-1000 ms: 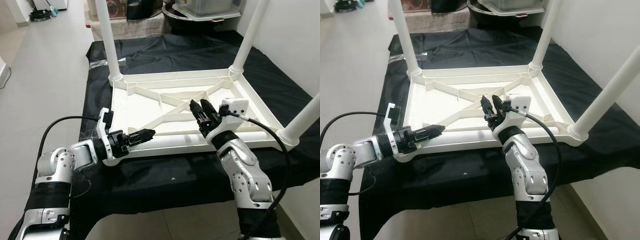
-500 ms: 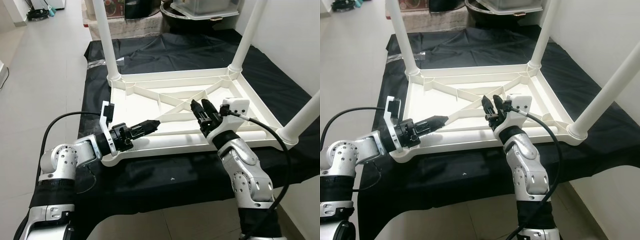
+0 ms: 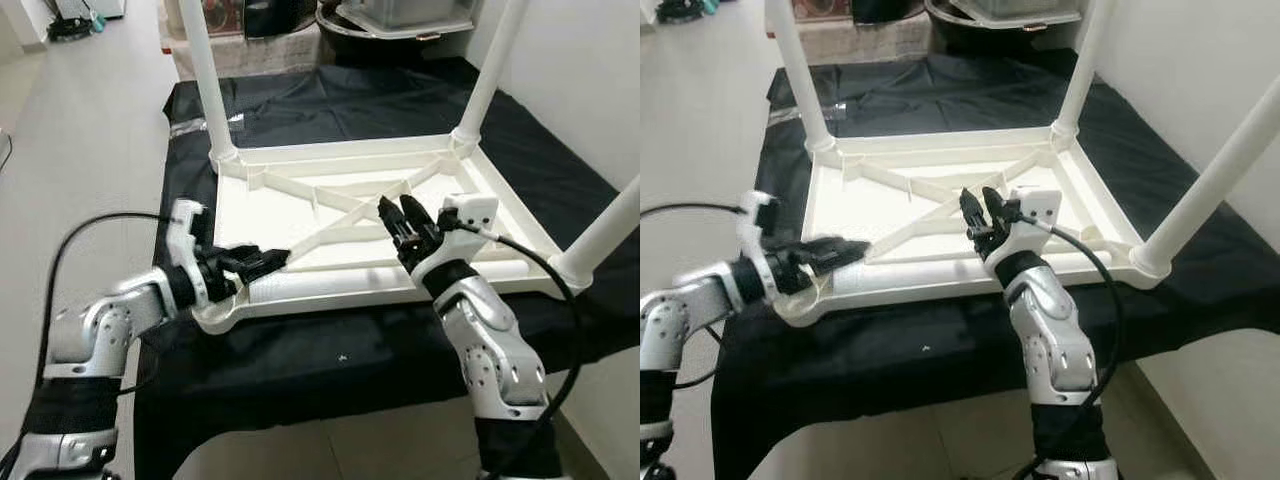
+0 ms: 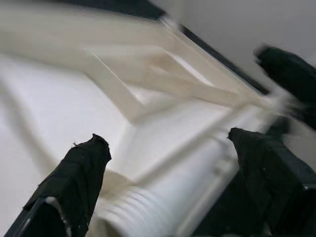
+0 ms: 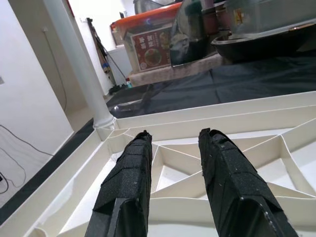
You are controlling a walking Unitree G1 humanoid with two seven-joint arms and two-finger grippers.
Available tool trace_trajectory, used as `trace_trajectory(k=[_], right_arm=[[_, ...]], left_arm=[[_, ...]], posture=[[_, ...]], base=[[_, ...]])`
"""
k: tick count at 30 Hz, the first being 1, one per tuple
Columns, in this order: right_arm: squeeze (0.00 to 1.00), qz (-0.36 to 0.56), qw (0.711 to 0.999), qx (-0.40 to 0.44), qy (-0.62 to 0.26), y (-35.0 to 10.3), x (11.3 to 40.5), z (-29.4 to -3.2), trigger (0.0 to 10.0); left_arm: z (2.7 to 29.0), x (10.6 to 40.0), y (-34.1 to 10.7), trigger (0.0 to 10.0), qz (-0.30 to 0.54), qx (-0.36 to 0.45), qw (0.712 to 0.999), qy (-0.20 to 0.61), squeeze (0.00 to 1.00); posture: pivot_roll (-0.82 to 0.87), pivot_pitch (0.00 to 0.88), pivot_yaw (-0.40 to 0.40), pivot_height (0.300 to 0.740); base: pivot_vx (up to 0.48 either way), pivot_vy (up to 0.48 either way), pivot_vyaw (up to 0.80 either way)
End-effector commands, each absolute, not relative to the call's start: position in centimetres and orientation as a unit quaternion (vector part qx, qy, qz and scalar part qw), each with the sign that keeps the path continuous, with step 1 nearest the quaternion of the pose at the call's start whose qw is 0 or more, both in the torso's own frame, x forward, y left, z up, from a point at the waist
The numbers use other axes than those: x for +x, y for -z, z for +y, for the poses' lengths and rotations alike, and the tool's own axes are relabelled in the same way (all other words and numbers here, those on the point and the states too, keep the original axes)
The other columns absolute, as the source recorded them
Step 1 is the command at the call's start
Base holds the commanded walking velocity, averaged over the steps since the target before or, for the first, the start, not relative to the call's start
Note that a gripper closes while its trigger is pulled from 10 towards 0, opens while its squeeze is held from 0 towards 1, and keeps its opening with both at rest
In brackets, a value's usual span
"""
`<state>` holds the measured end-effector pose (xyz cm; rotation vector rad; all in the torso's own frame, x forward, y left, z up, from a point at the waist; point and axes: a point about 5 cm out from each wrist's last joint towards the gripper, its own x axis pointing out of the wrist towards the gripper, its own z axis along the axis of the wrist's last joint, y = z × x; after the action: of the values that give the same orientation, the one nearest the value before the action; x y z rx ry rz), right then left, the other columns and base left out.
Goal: Building children table
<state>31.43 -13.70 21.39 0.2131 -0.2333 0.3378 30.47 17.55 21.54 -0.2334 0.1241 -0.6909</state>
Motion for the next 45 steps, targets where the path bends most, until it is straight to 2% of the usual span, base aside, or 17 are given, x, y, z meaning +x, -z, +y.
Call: trace_trajectory(k=[1,4,8,14,24,35,39,42,43,45], right_arm=[[0.00,-0.113,0.972,0.116,-0.170,-21.0,31.2,-13.4,10.0],[0.00,-0.112,0.972,0.117,-0.172,-21.0,31.2,-13.3,10.0],[0.00,-0.118,0.969,0.110,-0.187,-21.2,31.4,-12.8,10.0],[0.00,-0.117,0.969,0.109,-0.186,-21.2,31.6,-12.9,10.0],[0.00,-0.115,0.970,0.106,-0.186,-21.1,31.6,-13.0,10.0],[0.00,-0.113,0.968,0.102,-0.198,-21.1,31.7,-12.8,10.0],[0.00,-0.107,0.967,0.101,-0.209,-21.0,31.7,-12.6,10.0],[0.00,-0.105,0.967,0.100,-0.210,-21.0,31.7,-12.6,10.0],[0.00,-0.102,0.967,0.100,-0.211,-20.9,31.7,-12.5,10.0],[0.00,-0.102,0.967,0.100,-0.211,-20.9,31.7,-12.5,10.0]], left_arm=[[18.0,29.9,-21.7,10.0,0.038,-0.092,0.953,0.287,0.00],[18.1,29.7,-21.6,10.0,0.034,-0.085,0.959,0.267,0.00],[18.9,29.3,-21.3,10.0,0.004,-0.053,0.985,0.164,0.00],[18.9,29.2,-20.9,10.0,-0.020,-0.005,0.994,0.106,0.00],[18.2,29.4,-20.3,10.0,-0.012,0.007,0.996,0.089,0.00],[18.4,29.6,-19.9,10.0,-0.004,-0.004,0.998,0.059,0.00],[20.2,29.6,-20.1,10.0,0.032,-0.005,0.997,0.065,0.00],[20.4,29.5,-19.6,10.0,0.065,-0.027,0.994,0.087,0.00],[20.5,29.2,-18.9,10.0,0.112,-0.052,0.986,0.115,0.00],[20.5,29.2,-18.9,10.0,0.112,-0.052,0.986,0.115,0.00]], posture=[[0.06,0.155,-0.071,0.740],[0.06,0.155,-0.071,0.740],[0.05,0.146,-0.082,0.740],[0.05,0.139,-0.088,0.740],[0.05,0.132,-0.087,0.740],[0.05,0.121,-0.087,0.740],[0.05,0.121,-0.083,0.740],[0.06,0.123,-0.082,0.740],[0.06,0.126,-0.083,0.740],[0.06,0.126,-0.083,0.740]], base=[[0.000,0.000,0.00],[0.000,0.000,0.00],[0.000,0.000,0.00],[0.000,0.000,0.00],[0.000,-0.412,0.00],[0.000,0.000,0.00],[0.000,0.000,0.00],[0.000,0.000,0.00],[0.000,0.000,0.00],[0.000,0.000,0.00]])
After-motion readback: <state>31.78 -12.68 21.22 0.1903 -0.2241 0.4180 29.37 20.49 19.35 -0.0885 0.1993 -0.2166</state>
